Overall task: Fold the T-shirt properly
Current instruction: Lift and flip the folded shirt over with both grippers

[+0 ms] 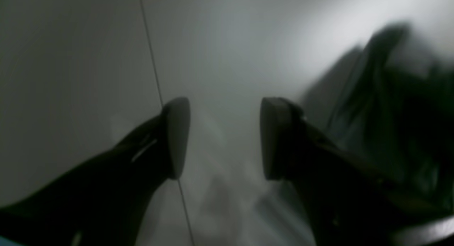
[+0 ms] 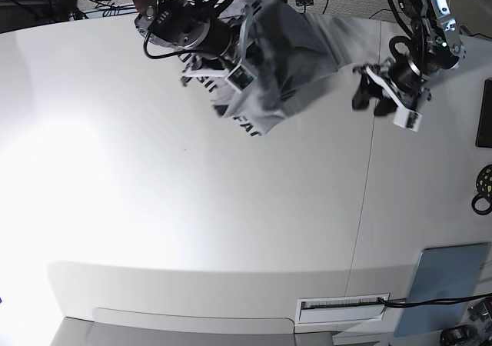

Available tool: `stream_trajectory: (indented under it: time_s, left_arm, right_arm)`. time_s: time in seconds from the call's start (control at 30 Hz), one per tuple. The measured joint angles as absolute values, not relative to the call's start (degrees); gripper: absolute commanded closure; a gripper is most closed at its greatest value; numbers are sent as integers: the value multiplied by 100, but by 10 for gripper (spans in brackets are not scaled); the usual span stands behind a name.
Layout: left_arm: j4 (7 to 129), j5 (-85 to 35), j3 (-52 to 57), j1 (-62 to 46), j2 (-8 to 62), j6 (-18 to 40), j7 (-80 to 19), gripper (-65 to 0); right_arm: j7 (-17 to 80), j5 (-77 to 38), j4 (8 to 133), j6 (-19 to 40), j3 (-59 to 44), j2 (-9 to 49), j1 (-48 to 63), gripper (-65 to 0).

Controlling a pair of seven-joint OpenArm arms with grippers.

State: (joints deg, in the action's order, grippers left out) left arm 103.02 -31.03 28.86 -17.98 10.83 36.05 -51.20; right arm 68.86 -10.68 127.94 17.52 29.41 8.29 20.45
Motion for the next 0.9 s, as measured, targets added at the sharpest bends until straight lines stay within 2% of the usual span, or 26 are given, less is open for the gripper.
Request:
stream_trajectory:
  time_s: [0.1,0.33,0.4,0.43,0.53,0.77,0.9]
  left_arm:
    - [10304,-3424,2884,-2049,1100,3970,-5225,-268]
    - [10302,-3669,2884,-2523,1098,3972,-5697,-267]
    - [10313,-3780,2884,-2558,1098,3968,-5699,-247]
    - [10333,-4012,2884,-2589,1100,3962,-5701,-210]
    - [10516,-4797,2884,-2589,1098,3959,-6047,0]
    - [10759,-7083,2744,-2591,1103,3977,-7616,0]
    - [10763,-6827,1970,-2585,1107,3994,-7841,0]
  right_arm:
    - [6864,-762,12794,1625,2766,827,2047,-16]
    - [6849,-733,12794,1623,2086,827,2043,-16]
    - [6849,-733,12794,1623,1959,827,2043,-16]
    - [6849,-738,12794,1603,1927,827,2043,-16]
    - [6849,-755,12794,1603,1914,827,2045,-16]
    - [6829,-755,12794,1605,1914,827,2043,-16]
    - [6829,-755,12794,1605,1914,827,2034,-16]
